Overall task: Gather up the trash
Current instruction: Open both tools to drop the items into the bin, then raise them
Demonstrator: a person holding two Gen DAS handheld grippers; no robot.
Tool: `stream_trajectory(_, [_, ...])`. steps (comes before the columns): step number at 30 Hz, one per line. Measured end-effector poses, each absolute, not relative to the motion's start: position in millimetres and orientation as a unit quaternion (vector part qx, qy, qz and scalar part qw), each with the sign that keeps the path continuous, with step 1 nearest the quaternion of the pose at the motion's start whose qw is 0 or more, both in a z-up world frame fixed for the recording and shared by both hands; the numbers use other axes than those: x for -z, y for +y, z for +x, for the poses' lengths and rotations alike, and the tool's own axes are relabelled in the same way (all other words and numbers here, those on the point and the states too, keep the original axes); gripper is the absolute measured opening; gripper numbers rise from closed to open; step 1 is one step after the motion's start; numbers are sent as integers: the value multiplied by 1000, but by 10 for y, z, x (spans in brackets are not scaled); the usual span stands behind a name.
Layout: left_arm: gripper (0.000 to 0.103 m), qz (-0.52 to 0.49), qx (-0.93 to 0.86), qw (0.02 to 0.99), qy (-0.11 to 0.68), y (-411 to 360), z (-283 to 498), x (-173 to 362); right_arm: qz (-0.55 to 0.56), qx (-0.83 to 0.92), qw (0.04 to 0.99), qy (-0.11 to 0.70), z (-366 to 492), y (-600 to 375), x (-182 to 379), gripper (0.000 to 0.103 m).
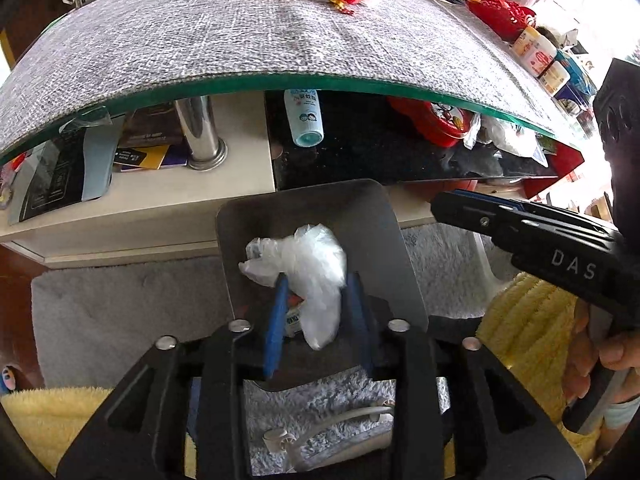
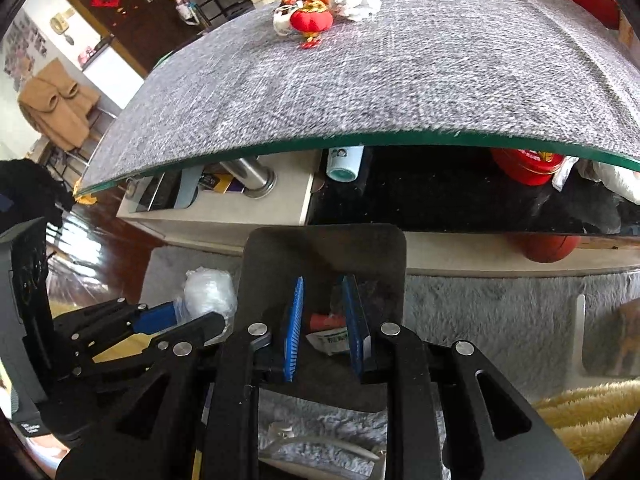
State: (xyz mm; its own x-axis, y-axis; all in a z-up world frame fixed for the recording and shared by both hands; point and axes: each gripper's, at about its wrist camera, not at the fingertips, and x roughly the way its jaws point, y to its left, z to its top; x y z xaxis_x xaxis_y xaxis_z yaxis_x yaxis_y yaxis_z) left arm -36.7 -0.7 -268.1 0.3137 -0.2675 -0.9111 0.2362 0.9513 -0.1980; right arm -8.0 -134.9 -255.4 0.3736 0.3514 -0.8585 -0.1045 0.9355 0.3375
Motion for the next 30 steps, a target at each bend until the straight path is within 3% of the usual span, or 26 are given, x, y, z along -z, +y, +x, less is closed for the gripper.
stream_trajectory(2, [48,-16,151,812,564,11,-363,2672,119,-133,823,539,-80,-1382,2543,54])
stream_trajectory(6, [73,-12,146,814,563,19,-356,2665,125,-121,827,534,-67,-1442,2521,64])
stream_trajectory(9, [84,-12,141,815,562,29,-352,2656,132,-115,831,528,-63,-1493,2484,70])
stream_trajectory(15, [87,-29,135,821,554,98,-324,2527,157,-110,833,520,-29,-1631,2333,72])
stream_trajectory(30, [92,28,118,880,459,148,348,1441,93,-102,864,484,778,-1773,1527,72])
